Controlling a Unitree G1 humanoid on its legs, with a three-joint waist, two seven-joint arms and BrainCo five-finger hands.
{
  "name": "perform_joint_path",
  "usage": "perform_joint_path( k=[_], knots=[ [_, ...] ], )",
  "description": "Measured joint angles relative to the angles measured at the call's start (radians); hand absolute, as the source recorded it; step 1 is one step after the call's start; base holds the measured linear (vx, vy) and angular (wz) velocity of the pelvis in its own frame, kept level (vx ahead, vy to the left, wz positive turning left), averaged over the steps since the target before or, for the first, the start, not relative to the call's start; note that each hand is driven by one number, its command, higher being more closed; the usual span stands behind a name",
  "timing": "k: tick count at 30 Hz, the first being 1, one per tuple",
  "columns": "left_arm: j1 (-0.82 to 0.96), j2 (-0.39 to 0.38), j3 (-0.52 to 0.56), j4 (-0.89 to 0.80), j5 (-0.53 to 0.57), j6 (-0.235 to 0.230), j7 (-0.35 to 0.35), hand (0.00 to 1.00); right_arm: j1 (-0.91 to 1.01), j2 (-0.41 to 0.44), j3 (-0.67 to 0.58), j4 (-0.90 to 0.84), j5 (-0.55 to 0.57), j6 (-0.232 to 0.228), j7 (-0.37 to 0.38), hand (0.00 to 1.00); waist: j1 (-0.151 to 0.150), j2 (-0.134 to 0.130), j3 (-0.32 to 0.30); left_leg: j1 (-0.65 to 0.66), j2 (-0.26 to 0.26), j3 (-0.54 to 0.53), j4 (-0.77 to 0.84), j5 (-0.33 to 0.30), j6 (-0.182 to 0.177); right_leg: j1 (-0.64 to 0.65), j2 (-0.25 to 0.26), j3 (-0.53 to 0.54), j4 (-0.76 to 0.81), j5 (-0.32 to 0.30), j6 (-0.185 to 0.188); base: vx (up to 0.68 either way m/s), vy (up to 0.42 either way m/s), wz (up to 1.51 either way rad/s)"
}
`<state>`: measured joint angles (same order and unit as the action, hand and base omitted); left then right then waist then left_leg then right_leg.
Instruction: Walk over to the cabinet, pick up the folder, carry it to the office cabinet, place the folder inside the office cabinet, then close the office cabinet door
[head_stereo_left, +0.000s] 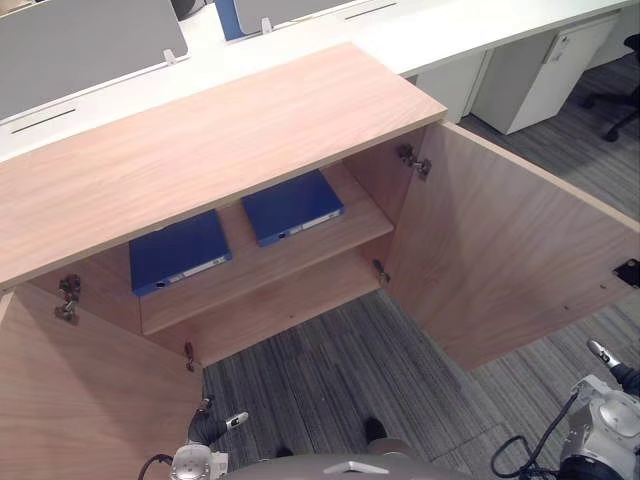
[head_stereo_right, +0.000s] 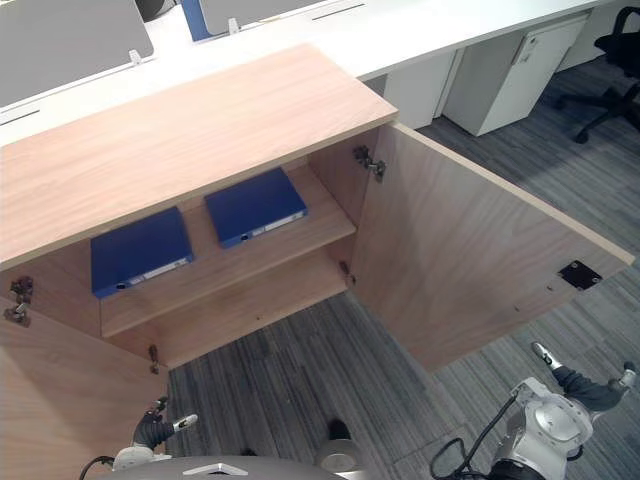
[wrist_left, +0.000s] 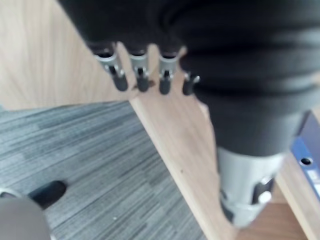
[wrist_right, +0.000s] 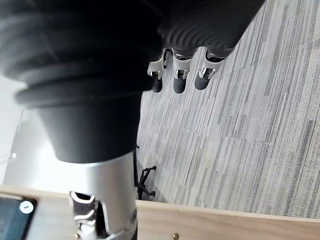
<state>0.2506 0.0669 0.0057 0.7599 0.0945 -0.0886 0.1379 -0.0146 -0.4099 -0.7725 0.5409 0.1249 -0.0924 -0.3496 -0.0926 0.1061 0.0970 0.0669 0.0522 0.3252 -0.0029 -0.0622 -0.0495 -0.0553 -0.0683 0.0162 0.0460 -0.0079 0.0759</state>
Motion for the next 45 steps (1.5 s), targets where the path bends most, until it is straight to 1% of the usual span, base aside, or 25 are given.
perform_joint_path(
  k=[4, 5, 7, 9, 13, 17, 20, 24, 29, 30, 32, 34, 35, 37, 39, 40, 41, 45],
  knots=[
    [0.001, 0.001, -0.014, 0.0, -0.007, -0.005, -0.011, 0.0, -0.04, -0.09, 0.064, 0.077, 0.006, 0.0, 0.024, 0.0, -0.006, 0.011, 0.012, -0.013, -0.002, -0.007, 0.0, 0.001, 0.001, -0.007, -0.003, -0.006, -0.006, 0.002, 0.003, 0.0, 0.003, 0.05],
    [0.001, 0.001, -0.015, 0.0, -0.007, -0.008, -0.013, 0.0, -0.049, -0.101, 0.066, 0.088, 0.006, 0.0, 0.033, 0.0, -0.007, 0.013, 0.014, -0.017, -0.003, -0.007, 0.0, 0.001, 0.002, -0.011, -0.004, -0.006, -0.006, 0.002, 0.003, 0.0, 0.0, 0.0],
    [0.001, 0.001, -0.02, 0.0, -0.013, -0.012, -0.016, 0.0, -0.082, -0.152, 0.1, 0.144, 0.007, 0.001, 0.048, 0.0, -0.015, 0.02, 0.032, -0.024, -0.006, -0.013, 0.0, 0.002, 0.003, -0.014, -0.007, -0.013, -0.008, 0.003, 0.005, 0.01, 0.01, 0.07],
    [0.0, 0.003, -0.026, 0.0, -0.014, -0.014, -0.016, 0.0, -0.093, -0.169, 0.113, 0.157, 0.006, 0.001, 0.058, 0.0, -0.02, 0.024, 0.039, -0.031, -0.007, -0.02, 0.0, 0.004, 0.005, -0.015, -0.009, -0.022, -0.01, 0.004, 0.005, 0.01, 0.007, 0.12],
    [-0.001, 0.006, -0.031, -0.001, -0.014, -0.022, -0.02, 0.0, -0.13, -0.223, 0.221, 0.195, 0.004, 0.005, 0.087, 0.0, -0.021, 0.028, 0.058, -0.035, -0.008, -0.024, 0.0, 0.004, 0.005, -0.016, -0.01, -0.026, -0.01, 0.004, 0.005, 0.0, 0.004, 0.03],
    [-0.001, 0.015, -0.051, -0.001, -0.014, -0.032, -0.022, 0.0, -0.185, -0.25, 0.297, 0.236, 0.003, 0.008, 0.086, 0.0, -0.02, 0.031, 0.06, -0.039, -0.009, -0.025, 0.0, 0.006, 0.006, -0.016, -0.011, -0.027, -0.01, 0.005, 0.006, 0.0, 0.0, 0.0],
    [-0.001, 0.015, -0.056, -0.002, -0.014, -0.035, -0.023, 0.0, -0.189, -0.281, 0.344, 0.261, -0.007, 0.008, 0.089, 0.0, -0.021, 0.031, 0.061, -0.039, -0.01, -0.025, 0.0, 0.006, 0.006, -0.016, -0.012, -0.027, -0.01, 0.005, 0.007, 0.0, 0.0, 0.0],
    [-0.001, 0.016, -0.068, -0.005, -0.013, -0.043, -0.038, 0.0, -0.191, -0.314, 0.407, 0.261, -0.016, 0.008, 0.089, 0.0, -0.03, 0.032, 0.072, -0.038, -0.01, -0.024, 0.001, 0.009, 0.006, -0.016, -0.012, -0.025, -0.013, 0.011, 0.007, 0.0, 0.0, 0.0],
    [-0.001, 0.016, -0.069, -0.011, -0.013, -0.043, -0.038, 0.0, -0.197, -0.315, 0.421, 0.258, -0.02, 0.008, 0.09, 0.0, -0.031, 0.031, 0.075, -0.046, -0.009, -0.023, 0.0, 0.017, 0.008, -0.015, -0.01, -0.024, -0.035, 0.031, 0.006, -0.03, 0.001, 0.0],
    [0.0, 0.017, -0.069, -0.021, -0.013, -0.042, -0.038, 0.0, -0.189, -0.314, 0.426, 0.247, -0.036, 0.008, 0.089, 0.0, -0.031, 0.03, 0.075, -0.046, -0.009, -0.023, 0.001, 0.019, 0.009, -0.015, -0.01, -0.024, -0.041, 0.036, 0.006, -0.05, 0.001, -0.01],
    [0.001, 0.017, -0.068, -0.038, -0.013, -0.042, -0.038, 0.0, -0.153, -0.309, 0.427, 0.192, -0.052, 0.009, 0.089, 0.0, -0.034, 0.03, 0.075, -0.046, -0.009, -0.023, 0.001, 0.02, 0.009, -0.012, -0.01, -0.024, -0.049, 0.042, 0.005, -0.05, 0.0, -0.02],
    [0.001, 0.016, -0.068, -0.042, -0.011, -0.042, -0.038, 0.0, -0.111, -0.294, 0.428, 0.113, -0.055, 0.009, 0.09, 0.0, -0.043, 0.029, 0.076, -0.044, -0.008, -0.023, 0.001, 0.022, 0.009, -0.005, -0.009, -0.024, -0.061, 0.05, 0.005, -0.02, -0.001, -0.01],
    [0.001, 0.017, -0.067, -0.042, -0.01, -0.042, -0.038, 0.0, -0.087, -0.273, 0.427, 0.07, -0.055, 0.008, 0.09, 0.0, -0.049, 0.026, 0.078, -0.038, -0.007, -0.023, 0.0, 0.022, 0.008, 0.003, -0.008, -0.024, -0.068, 0.055, 0.004, -0.02, -0.005, -0.03],
    [0.0, 0.017, -0.067, -0.042, -0.002, -0.042, -0.039, 0.0, -0.054, -0.236, 0.425, 0.018, -0.055, 0.008, 0.09, 0.0, -0.049, 0.019, 0.081, -0.024, -0.004, -0.021, 0.0, 0.022, 0.008, 0.017, -0.003, -0.02, -0.073, 0.056, 0.001, -0.05, -0.019, -0.07],
    [0.001, 0.022, -0.067, -0.042, 0.004, -0.041, -0.041, 0.0, -0.023, -0.192, 0.426, -0.026, -0.057, 0.008, 0.09, 0.0, -0.047, 0.007, 0.075, -0.021, 0.0, -0.018, -0.001, 0.023, 0.007, 0.021, 0.002, -0.015, -0.083, 0.062, 0.0, -0.04, -0.028, -0.1],
    [0.0, 0.031, -0.067, -0.042, 0.008, -0.04, -0.042, 0.0, -0.006, -0.157, 0.429, -0.059, -0.075, 0.008, 0.09, 0.0, -0.046, -0.003, 0.073, -0.021, 0.003, -0.012, -0.001, 0.024, 0.005, 0.022, 0.006, -0.008, -0.094, 0.071, -0.002, -0.04, -0.032, -0.21],
    [-0.002, 0.038, -0.066, -0.042, 0.009, -0.04, -0.042, 0.0, 0.013, -0.13, 0.441, -0.093, -0.093, 0.008, 0.091, 0.0, -0.045, -0.012, 0.073, -0.021, 0.006, -0.002, -0.001, 0.025, 0.004, 0.021, 0.009, 0.001, -0.104, 0.079, -0.005, -0.04, -0.033, -0.22],
    [-0.004, 0.041, -0.066, -0.042, 0.028, -0.039, -0.043, 0.0, 0.096, -0.055, 0.487, -0.187, -0.117, 0.008, 0.115, 0.0, -0.046, -0.032, 0.054, -0.016, 0.01, 0.006, -0.001, 0.025, 0.003, 0.03, 0.016, 0.014, -0.126, 0.098, -0.007, -0.04, -0.027, -0.14]
  ],
)
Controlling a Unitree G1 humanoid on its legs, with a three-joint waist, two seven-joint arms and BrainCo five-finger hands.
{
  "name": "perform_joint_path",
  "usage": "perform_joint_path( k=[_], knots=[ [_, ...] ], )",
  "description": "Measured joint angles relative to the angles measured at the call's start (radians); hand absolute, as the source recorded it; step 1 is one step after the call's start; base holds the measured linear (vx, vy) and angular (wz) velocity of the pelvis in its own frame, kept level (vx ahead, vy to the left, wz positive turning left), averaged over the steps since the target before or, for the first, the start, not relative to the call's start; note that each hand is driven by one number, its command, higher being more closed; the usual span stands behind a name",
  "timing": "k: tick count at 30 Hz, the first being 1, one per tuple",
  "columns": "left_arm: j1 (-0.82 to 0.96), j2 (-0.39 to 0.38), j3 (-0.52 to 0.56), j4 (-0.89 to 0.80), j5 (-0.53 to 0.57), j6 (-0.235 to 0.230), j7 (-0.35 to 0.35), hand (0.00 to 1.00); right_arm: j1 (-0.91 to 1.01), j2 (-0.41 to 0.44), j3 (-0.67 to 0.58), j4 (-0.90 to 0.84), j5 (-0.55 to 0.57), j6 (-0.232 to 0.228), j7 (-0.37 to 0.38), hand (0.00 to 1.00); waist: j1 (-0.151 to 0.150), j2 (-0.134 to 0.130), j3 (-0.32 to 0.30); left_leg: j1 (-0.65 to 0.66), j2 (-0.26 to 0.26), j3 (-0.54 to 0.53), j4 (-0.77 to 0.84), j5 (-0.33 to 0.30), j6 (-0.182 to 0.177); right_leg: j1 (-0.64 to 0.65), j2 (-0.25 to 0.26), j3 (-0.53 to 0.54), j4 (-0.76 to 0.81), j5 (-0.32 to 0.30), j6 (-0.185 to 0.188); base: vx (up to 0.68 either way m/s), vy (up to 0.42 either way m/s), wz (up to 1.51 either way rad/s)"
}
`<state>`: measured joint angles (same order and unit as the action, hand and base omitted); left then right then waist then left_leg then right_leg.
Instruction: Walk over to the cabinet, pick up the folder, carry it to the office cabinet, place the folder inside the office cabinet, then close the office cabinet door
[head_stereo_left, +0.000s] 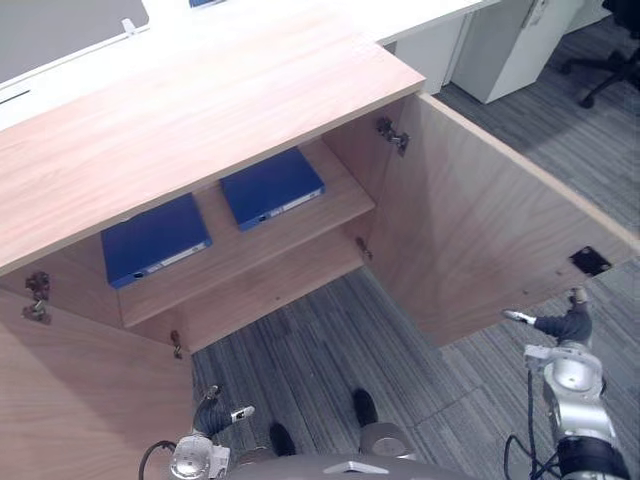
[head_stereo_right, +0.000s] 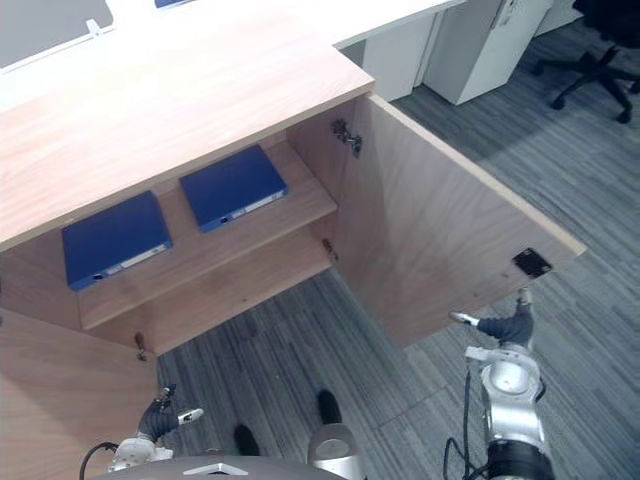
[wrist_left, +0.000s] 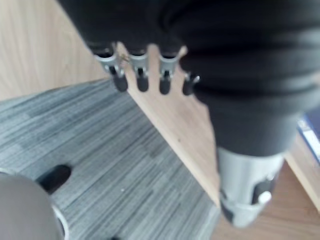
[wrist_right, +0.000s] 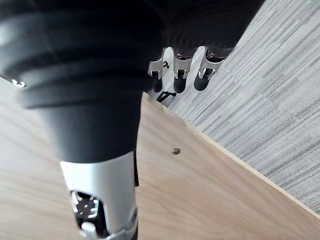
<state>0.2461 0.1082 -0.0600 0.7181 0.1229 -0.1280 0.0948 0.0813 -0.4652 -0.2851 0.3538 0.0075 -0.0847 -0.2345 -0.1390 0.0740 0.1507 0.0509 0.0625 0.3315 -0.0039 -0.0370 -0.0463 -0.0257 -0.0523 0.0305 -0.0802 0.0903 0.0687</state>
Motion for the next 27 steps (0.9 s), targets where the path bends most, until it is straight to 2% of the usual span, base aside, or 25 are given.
perform_joint_path(
  k=[5, 9, 13, 16, 20, 23, 27],
  knots=[
    [-0.012, 0.001, -0.001, 0.007, 0.002, 0.009, 0.0, 0.0, 0.089, 0.121, 0.087, -0.073, -0.014, -0.008, 0.011, 0.0, 0.001, -0.044, -0.029, 0.008, 0.005, 0.004, 0.0, 0.003, -0.005, 0.002, 0.005, 0.011, -0.006, 0.008, -0.004, -0.05, -0.021, -0.06],
    [-0.025, 0.001, -0.001, 0.017, 0.018, 0.012, 0.001, 0.0, 0.15, 0.184, 0.171, -0.111, -0.021, -0.016, 0.04, 0.0, 0.008, -0.052, -0.04, 0.015, 0.003, 0.004, 0.0, 0.007, -0.006, 0.008, 0.003, 0.013, -0.007, 0.012, -0.004, -0.07, -0.009, -0.03],
    [-0.037, 0.0, -0.001, 0.03, 0.019, 0.02, 0.003, 0.0, 0.185, 0.222, 0.285, -0.111, -0.073, -0.025, 0.09, 0.0, 0.032, -0.054, -0.044, 0.015, 0.003, -0.003, -0.004, 0.013, -0.012, 0.007, 0.003, 0.01, -0.007, 0.009, -0.008, -0.08, -0.022, 0.01],
    [-0.038, -0.002, -0.002, 0.06, 0.021, 0.026, 0.004, 0.0, 0.192, 0.236, 0.376, -0.111, -0.115, -0.031, 0.126, 0.0, 0.036, -0.058, -0.057, 0.017, 0.003, -0.008, -0.008, 0.016, -0.014, 0.006, 0.0, 0.008, -0.007, 0.01, -0.009, -0.06, -0.013, -0.02],
    [-0.046, -0.003, -0.004, 0.088, 0.041, 0.03, 0.006, 0.0, 0.189, 0.25, 0.474, -0.1, -0.204, -0.045, 0.172, 0.0, 0.077, -0.069, -0.08, 0.018, 0.0, -0.033, -0.017, 0.021, -0.011, 0.011, -0.003, -0.008, -0.007, 0.011, -0.009, -0.03, -0.008, 0.08],
    [-0.047, -0.001, -0.003, 0.088, 0.048, 0.03, 0.008, 0.0, 0.158, 0.264, 0.533, -0.06, -0.251, -0.067, 0.2, 0.0, 0.095, -0.081, -0.086, 0.024, -0.003, -0.047, -0.017, 0.026, -0.014, 0.025, -0.006, -0.019, -0.004, 0.015, 0.0, -0.01, 0.0, 0.14],
    [-0.052, -0.001, -0.003, 0.088, 0.057, 0.029, 0.008, 0.0, 0.126, 0.263, 0.541, 0.014, -0.289, -0.068, 0.203, 0.0, 0.106, -0.091, -0.09, 0.024, -0.013, -0.053, -0.017, 0.031, -0.004, 0.028, -0.012, -0.023, 0.0, 0.018, 0.001, 0.0, 0.021, 0.07]
  ],
)
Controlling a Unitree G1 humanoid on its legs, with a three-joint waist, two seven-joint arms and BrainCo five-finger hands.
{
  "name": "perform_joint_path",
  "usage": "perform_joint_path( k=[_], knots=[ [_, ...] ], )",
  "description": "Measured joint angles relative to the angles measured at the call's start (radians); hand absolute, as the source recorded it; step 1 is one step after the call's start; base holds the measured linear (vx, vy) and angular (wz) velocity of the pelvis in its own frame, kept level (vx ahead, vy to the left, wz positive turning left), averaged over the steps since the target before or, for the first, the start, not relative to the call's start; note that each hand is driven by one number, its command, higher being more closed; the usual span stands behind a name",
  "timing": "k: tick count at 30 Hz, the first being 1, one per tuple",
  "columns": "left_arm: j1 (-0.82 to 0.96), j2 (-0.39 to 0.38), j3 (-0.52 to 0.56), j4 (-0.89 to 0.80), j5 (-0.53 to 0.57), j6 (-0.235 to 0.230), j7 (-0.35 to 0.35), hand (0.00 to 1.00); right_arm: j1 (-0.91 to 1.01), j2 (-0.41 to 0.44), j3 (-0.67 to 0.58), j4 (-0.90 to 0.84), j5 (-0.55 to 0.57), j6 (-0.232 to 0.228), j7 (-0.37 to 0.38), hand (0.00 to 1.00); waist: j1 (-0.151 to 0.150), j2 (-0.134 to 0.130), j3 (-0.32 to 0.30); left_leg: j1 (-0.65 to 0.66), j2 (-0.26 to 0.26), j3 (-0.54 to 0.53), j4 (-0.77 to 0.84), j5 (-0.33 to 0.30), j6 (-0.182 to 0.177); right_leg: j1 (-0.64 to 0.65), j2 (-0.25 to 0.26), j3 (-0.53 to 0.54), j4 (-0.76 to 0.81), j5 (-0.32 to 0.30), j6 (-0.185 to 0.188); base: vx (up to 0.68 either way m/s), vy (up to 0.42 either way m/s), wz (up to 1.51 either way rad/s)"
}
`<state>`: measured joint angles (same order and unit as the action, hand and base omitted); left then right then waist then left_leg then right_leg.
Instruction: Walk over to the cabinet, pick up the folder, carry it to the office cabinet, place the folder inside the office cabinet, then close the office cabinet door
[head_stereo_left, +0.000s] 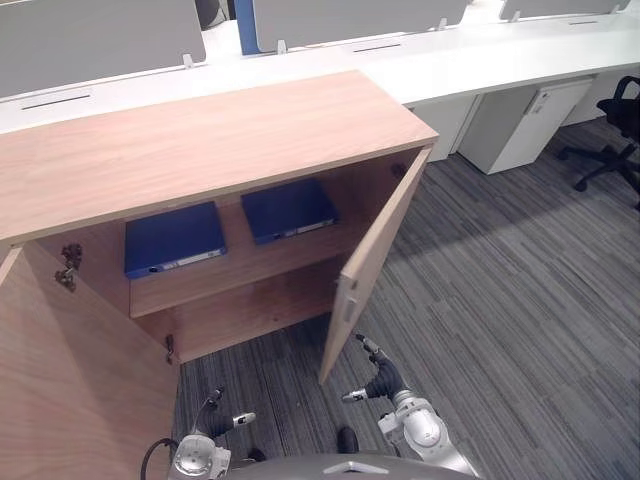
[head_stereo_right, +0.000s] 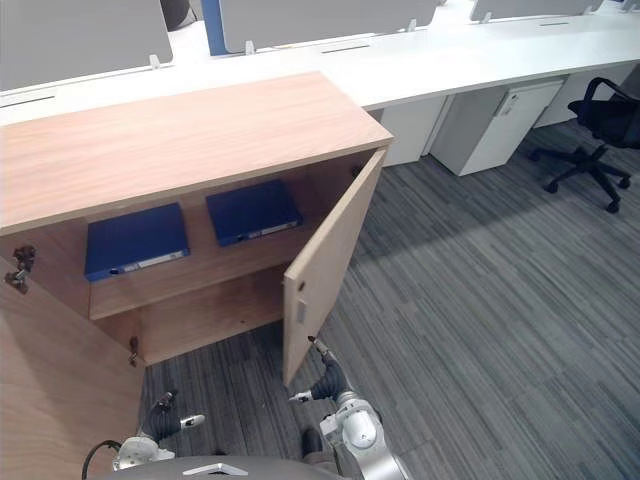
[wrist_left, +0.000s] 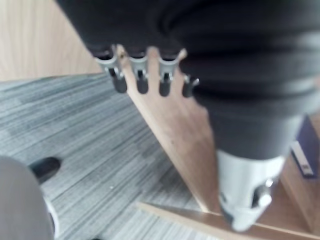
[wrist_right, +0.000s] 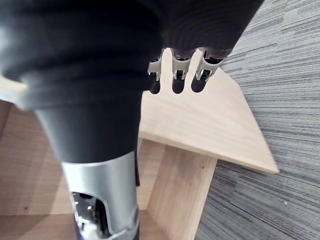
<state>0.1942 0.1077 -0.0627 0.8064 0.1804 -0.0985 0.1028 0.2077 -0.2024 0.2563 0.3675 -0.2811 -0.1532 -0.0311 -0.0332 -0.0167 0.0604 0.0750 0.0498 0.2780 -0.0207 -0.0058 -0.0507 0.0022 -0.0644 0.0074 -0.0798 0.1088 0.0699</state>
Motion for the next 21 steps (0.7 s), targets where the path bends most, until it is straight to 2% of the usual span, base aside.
perform_joint_path(
  k=[3, 10, 12, 16, 19, 21],
  knots=[
    [-0.002, 0.003, 0.001, 0.001, -0.001, 0.0, 0.002, 0.0, 0.001, -0.001, -0.064, 0.073, -0.041, 0.01, -0.013, 0.0, 0.007, -0.01, 0.002, 0.012, -0.006, -0.006, -0.001, -0.002, 0.006, 0.011, -0.006, -0.007, 0.01, -0.003, 0.005, -0.02, 0.023, 0.06],
    [0.001, 0.006, 0.016, 0.001, -0.004, 0.0, 0.004, 0.0, 0.001, 0.012, -0.233, 0.268, -0.033, 0.046, -0.083, 0.0, 0.014, -0.019, -0.002, 0.024, -0.027, -0.035, -0.028, 0.011, 0.015, 0.013, -0.026, -0.032, 0.035, -0.031, 0.023, -0.02, 0.023, 0.13],
    [0.005, 0.005, 0.035, 0.003, -0.022, 0.0, 0.012, 0.0, 0.004, 0.045, -0.275, 0.339, 0.024, 0.061, -0.089, 0.0, 0.015, -0.021, -0.001, 0.041, -0.038, -0.052, -0.057, 0.027, 0.021, 0.025, -0.034, -0.051, 0.039, -0.037, 0.028, -0.03, 0.028, 0.2],
    [0.007, 0.002, 0.065, 0.011, -0.043, 0.004, 0.025, 0.0, 0.003, 0.088, -0.28, 0.386, 0.098, 0.081, -0.089, 0.0, 0.019, -0.025, 0.0, 0.045, -0.05, -0.083, -0.058, 0.03, 0.025, 0.039, -0.05, -0.078, 0.047, -0.055, 0.03, -0.03, 0.027, 0.26],
    [0.007, -0.001, 0.083, 0.011, -0.058, 0.005, 0.026, 0.0, -0.007, 0.096, -0.305, 0.398, 0.12, 0.092, -0.089, 0.0, 0.03, -0.029, 0.003, 0.048, -0.063, -0.097, -0.063, 0.031, 0.031, 0.046, -0.066, -0.095, 0.056, -0.062, 0.037, -0.03, 0.038, 0.2],
    [0.007, -0.001, 0.086, 0.012, -0.061, 0.009, 0.028, 0.0, -0.01, 0.1, -0.311, 0.401, 0.128, 0.091, -0.089, 0.0, 0.025, -0.031, 0.003, 0.047, -0.072, -0.119, -0.064, 0.034, 0.037, 0.057, -0.075, -0.113, 0.057, -0.067, 0.043, -0.01, 0.037, 0.33]
  ],
)
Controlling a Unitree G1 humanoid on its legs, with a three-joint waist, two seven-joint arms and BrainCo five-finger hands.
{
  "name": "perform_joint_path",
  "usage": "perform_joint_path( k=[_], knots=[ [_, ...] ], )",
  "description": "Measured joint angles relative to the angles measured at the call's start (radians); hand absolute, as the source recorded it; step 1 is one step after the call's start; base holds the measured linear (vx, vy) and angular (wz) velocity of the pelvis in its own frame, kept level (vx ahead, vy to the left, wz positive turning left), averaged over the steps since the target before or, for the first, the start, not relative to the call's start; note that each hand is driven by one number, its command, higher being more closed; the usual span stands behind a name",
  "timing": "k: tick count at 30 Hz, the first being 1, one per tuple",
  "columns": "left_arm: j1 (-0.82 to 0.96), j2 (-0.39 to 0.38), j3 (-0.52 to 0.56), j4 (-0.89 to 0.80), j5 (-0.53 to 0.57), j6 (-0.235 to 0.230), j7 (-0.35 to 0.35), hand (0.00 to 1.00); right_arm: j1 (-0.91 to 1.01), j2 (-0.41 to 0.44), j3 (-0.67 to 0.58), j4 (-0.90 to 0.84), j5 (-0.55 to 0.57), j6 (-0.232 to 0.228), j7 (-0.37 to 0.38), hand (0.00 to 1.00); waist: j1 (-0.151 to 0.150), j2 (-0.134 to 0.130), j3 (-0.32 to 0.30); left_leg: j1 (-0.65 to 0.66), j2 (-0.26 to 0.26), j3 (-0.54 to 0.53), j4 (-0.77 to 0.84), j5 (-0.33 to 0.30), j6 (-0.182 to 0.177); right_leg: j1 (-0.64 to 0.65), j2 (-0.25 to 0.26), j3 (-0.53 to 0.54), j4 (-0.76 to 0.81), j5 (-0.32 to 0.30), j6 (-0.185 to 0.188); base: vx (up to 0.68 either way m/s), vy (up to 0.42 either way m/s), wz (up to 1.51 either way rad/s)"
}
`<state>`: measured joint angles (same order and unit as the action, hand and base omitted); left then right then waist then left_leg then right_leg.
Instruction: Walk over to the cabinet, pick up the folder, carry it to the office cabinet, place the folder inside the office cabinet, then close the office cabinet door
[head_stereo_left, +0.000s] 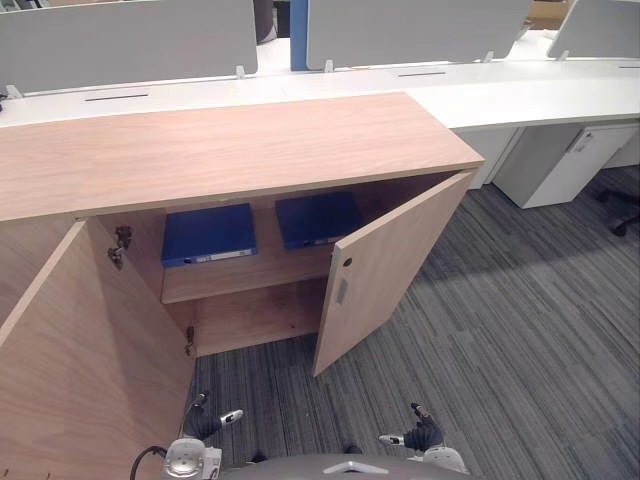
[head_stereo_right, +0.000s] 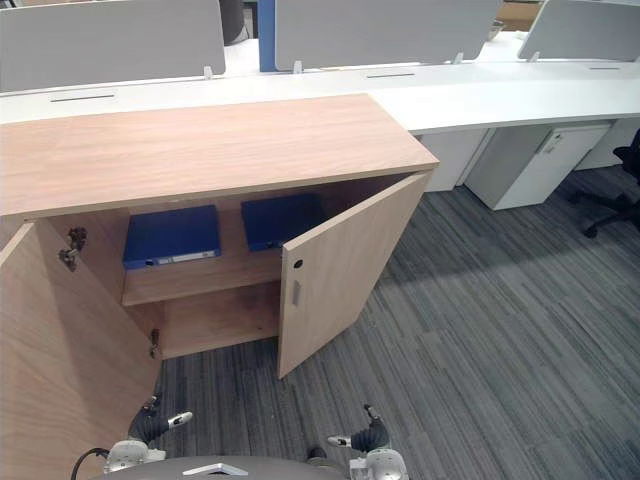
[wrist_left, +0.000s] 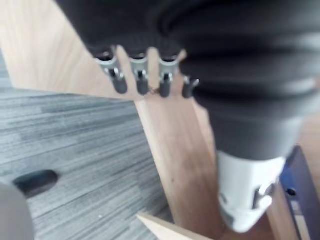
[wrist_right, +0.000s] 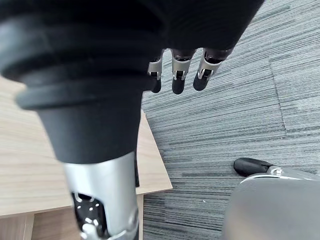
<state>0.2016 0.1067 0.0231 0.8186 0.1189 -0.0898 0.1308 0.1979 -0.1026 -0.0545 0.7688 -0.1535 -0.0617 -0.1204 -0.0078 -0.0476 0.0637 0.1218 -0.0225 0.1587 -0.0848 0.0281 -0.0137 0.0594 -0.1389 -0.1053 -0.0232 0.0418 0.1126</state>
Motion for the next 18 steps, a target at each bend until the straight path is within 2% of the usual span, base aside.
perform_joint_path(
  k=[9, 18],
  knots=[
    [0.0, -0.012, 0.041, -0.003, -0.04, 0.0, 0.019, 0.0, -0.056, 0.016, 0.022, 0.078, -0.007, 0.0, 0.002, 0.0, 0.021, -0.012, 0.005, -0.026, -0.036, -0.113, -0.001, 0.013, 0.019, 0.039, -0.037, -0.115, 0.0, -0.021, 0.02, 0.01, 0.02, 0.39],
    [0.022, -0.024, 0.131, -0.003, -0.098, 0.001, 0.041, 0.0, -0.11, 0.038, 0.063, 0.113, -0.012, 0.0, 0.003, 0.0, 0.064, -0.026, 0.021, -0.064, -0.063, -0.255, 0.0, 0.032, 0.033, 0.081, -0.05, -0.257, 0.001, -0.046, 0.02, 0.06, -0.016, 0.48]
  ],
)
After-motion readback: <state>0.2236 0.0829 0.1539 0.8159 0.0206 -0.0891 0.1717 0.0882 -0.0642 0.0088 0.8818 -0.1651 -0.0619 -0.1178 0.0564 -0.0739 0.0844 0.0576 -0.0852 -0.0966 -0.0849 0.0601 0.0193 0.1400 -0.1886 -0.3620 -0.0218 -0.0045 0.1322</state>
